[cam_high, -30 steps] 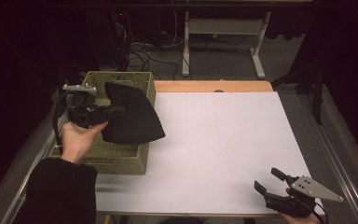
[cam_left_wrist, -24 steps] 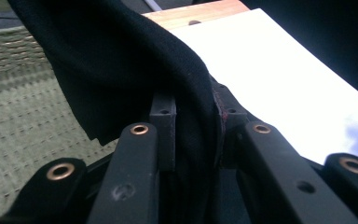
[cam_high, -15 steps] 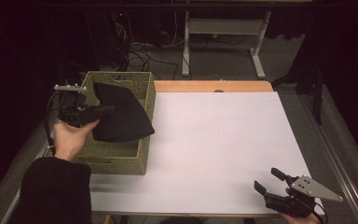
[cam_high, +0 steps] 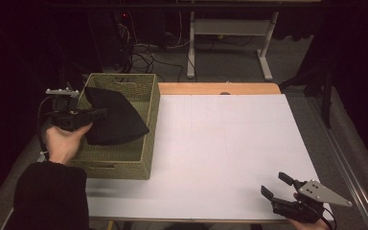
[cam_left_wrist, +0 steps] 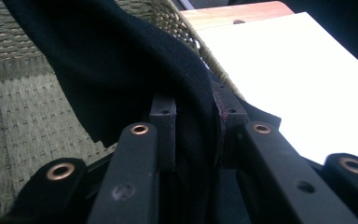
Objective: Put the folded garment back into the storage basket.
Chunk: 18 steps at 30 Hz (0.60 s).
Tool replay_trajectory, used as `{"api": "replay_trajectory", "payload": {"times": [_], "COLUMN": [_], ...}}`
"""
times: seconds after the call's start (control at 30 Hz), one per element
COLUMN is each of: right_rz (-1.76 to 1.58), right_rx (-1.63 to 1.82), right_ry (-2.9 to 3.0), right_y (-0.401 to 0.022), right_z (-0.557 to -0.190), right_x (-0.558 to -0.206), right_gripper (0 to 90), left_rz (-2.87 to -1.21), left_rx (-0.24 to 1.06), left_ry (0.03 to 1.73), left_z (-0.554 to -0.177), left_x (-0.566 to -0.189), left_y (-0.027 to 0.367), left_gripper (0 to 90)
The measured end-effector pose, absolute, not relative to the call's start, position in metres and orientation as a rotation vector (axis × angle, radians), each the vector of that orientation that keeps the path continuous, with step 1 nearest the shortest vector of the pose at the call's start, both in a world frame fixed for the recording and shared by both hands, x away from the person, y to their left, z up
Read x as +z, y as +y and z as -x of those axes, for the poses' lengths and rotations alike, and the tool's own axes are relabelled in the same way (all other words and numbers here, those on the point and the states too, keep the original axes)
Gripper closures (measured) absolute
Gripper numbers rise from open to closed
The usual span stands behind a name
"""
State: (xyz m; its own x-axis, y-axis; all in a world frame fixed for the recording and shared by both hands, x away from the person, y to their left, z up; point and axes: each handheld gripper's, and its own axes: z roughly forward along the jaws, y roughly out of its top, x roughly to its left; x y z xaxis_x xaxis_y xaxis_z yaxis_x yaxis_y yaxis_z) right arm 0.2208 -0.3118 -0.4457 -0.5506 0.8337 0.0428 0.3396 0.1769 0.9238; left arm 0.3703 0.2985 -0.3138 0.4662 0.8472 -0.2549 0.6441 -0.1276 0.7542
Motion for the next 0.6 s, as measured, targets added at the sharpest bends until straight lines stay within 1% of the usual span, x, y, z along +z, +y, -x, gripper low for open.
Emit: {"api": "replay_trajectory", "payload": {"times": [0.27,0.6], "right_rz": [-1.102,-1.102], "right_rx": [1.358,1.358], "right_ry": [1.979,1.98], "right_y": [-0.311,-0.311], "right_z": [-0.221,-0.221], "right_x": [-0.446,-0.446], "right_gripper": [21.3,21.3], "left_rz": [-1.856,-1.911], "left_rx": [0.301,0.306], "left_ry": [1.277,1.291], "left_z": [-0.372,-0.38], "left_x": [-0.321,-0.332], "left_y": [0.303,0.295], "left_gripper": [71.6,71.6]}}
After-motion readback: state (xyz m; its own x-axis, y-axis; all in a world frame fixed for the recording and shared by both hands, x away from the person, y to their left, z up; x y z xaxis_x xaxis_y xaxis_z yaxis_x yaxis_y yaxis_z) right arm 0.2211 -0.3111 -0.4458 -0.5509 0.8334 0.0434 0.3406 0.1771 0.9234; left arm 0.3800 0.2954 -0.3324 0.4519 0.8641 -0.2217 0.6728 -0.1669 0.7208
